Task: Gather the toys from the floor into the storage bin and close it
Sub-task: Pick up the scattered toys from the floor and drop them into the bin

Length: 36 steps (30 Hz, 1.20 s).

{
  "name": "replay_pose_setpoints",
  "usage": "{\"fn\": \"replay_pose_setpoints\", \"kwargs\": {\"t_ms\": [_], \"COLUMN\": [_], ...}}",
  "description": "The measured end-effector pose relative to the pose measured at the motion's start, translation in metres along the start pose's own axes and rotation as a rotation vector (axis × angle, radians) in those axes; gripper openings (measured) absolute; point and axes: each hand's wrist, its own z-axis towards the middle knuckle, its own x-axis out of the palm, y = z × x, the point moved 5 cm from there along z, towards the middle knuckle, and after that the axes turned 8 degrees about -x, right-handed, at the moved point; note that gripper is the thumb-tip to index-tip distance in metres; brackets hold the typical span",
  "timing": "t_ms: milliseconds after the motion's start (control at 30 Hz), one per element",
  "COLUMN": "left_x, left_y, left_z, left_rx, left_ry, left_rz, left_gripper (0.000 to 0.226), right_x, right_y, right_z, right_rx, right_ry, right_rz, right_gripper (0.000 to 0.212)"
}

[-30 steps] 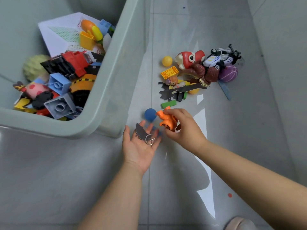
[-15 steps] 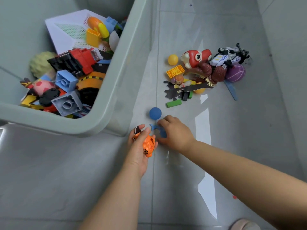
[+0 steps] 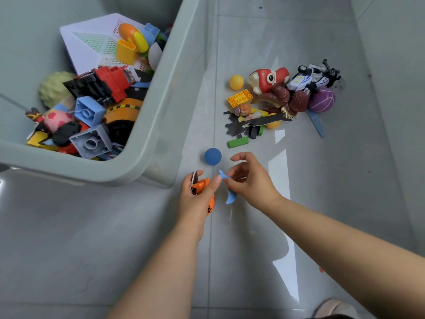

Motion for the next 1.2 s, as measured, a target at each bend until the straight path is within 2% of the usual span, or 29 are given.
{"fn": "replay_pose_setpoints", "kwargs": {"t_ms": [133, 233, 267, 333, 433, 500, 567, 600, 667, 733, 800, 933, 1067, 1200], "left_x": [0.01, 0.004, 0.001, -0.005, -0.008, -0.007, -0.007, -0.007, -0.006, -0.003, 0.006, 0.049, 0.081, 0.076], "left_y": [-0.003, -0.003, -0.002, -0.001, 0.002, 0.003, 0.002, 0.001, -0.001, -0.006, -0.017, -0.06, -0.126, -0.197], "left_z": [0.001, 0.004, 0.005, 0.006, 0.003, 0.001, 0.001, 0.001, 0.0, -0.002, -0.006, -0.028, -0.077, -0.132], "left_rx": [0.003, 0.009, 0.013, 0.007, -0.039, -0.07, -0.077, -0.076, -0.064, -0.032, 0.027, 0.199, 0.413, 0.631], "left_ry": [0.046, -0.019, -0.042, -0.067, -0.064, -0.049, -0.042, -0.04, -0.038, -0.032, -0.015, 0.072, 0.12, 0.074], "left_rz": [0.033, 0.028, 0.033, 0.031, -0.028, -0.063, -0.051, -0.041, -0.023, -0.018, -0.017, -0.07, -0.197, -0.308], "left_gripper": [0.03, 0.018, 0.013, 0.011, 0.011, 0.012, 0.014, 0.015, 0.016, 0.017, 0.019, 0.019, 0.033, 0.047], "right_x": [0.022, 0.023, 0.016, 0.001, 0.006, 0.021, 0.031, 0.031, 0.018, -0.001, -0.01, -0.015, -0.047, -0.051], "right_y": [0.018, 0.015, 0.014, 0.016, 0.021, 0.019, 0.011, 0.006, 0.004, 0.01, 0.023, 0.062, 0.134, 0.224], "right_z": [-0.015, -0.015, -0.009, 0.011, 0.043, 0.058, 0.063, 0.063, 0.056, 0.039, 0.014, -0.015, -0.014, -0.015], "right_rx": [0.038, 0.108, 0.074, -0.072, -0.26, -0.275, -0.277, -0.277, -0.236, -0.124, -0.055, -0.065, -0.168, -0.316], "right_ry": [0.009, 0.056, 0.049, 0.031, 0.148, 0.276, 0.38, 0.379, 0.254, 0.059, -0.067, -0.088, -0.097, -0.024], "right_rz": [0.309, 0.46, 0.409, 0.065, -0.47, -0.635, -0.742, -0.756, -0.654, -0.323, 0.062, 0.595, 0.804, 0.898], "right_gripper": [0.036, 0.037, 0.035, 0.036, 0.059, 0.064, 0.057, 0.052, 0.044, 0.038, 0.031, 0.026, 0.044, 0.032]}}
